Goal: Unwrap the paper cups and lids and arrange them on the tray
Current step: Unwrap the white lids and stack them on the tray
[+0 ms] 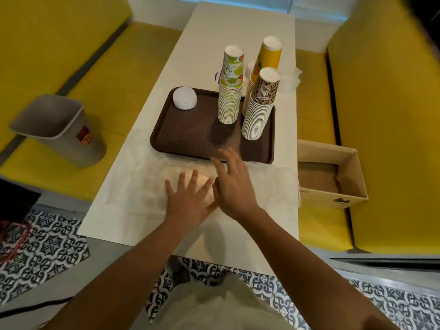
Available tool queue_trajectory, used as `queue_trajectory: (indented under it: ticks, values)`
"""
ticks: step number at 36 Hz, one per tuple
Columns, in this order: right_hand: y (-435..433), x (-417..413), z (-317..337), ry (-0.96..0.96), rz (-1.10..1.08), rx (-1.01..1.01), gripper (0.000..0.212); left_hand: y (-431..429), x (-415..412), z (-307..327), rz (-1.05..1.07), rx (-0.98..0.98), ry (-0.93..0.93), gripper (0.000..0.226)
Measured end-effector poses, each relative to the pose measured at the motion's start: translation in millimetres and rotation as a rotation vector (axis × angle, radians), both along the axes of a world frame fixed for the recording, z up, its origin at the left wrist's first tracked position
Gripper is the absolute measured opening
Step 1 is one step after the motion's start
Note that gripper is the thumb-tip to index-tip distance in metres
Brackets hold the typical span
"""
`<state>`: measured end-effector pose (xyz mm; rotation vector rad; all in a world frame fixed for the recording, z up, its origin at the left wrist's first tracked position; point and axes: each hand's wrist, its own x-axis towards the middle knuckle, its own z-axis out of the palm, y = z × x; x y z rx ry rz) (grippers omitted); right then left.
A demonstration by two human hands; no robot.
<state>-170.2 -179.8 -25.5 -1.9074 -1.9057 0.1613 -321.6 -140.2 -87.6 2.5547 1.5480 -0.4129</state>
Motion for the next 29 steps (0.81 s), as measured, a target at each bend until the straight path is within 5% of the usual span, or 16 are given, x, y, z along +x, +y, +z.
queue_trajectory:
  ticks: [6,14,29]
  values:
    - [14,0,-44,-0.133,0.004,-0.355,0.064,11,-10,9,-0.026,0.295,-0.172,0.074]
    - [5,8,-79,-0.306,0.033,-0.435,0.068,13,-26,-23,0.095,0.119,-0.111,0.081]
    - [-23,44,-100,-0.193,-0.106,-0.453,0.073,23,-28,-28,0.086,0.028,-0.129,0.088]
